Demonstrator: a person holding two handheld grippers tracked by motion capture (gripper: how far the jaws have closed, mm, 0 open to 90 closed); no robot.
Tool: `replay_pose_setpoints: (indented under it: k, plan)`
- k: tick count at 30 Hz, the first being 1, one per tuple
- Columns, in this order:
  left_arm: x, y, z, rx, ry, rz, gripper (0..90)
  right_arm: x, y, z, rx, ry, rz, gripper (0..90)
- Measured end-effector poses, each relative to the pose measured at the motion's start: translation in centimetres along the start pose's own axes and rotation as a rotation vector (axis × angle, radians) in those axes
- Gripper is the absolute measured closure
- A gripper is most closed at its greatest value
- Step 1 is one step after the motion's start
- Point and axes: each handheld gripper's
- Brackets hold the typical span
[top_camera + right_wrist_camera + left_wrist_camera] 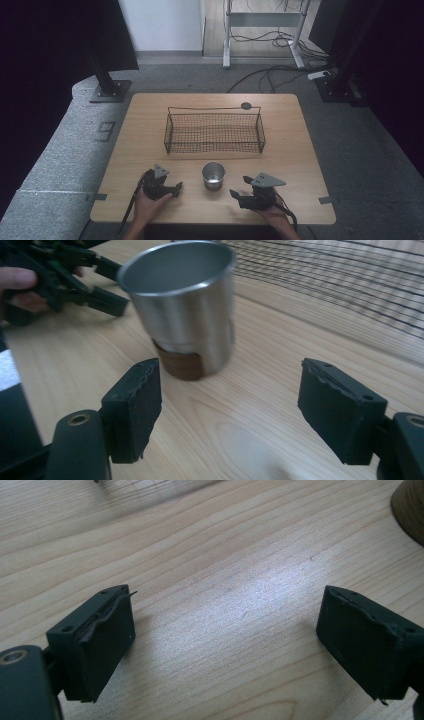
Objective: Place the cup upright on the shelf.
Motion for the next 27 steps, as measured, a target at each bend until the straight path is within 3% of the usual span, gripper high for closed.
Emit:
replay_pose_setpoints:
  k: [11,27]
  plan:
    - [0.0,0.0,0.0,0.001,0.000,0.001,8.4,3.0,-1.1,0.1,-0.034,-0.033,-0.024,21.1]
    - [0.0,0.0,0.0,0.004,-0.001,0.004,8.4,5.1,-1.7,-0.7,-0.042,-0.012,-0.029,14.8]
Point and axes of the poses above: each handheld gripper's, and its own axes: x roughly forward along the jaws, z roughly out of its underside, y roughly to its right, and after that the axes turned 15 degrees about y, right-handed
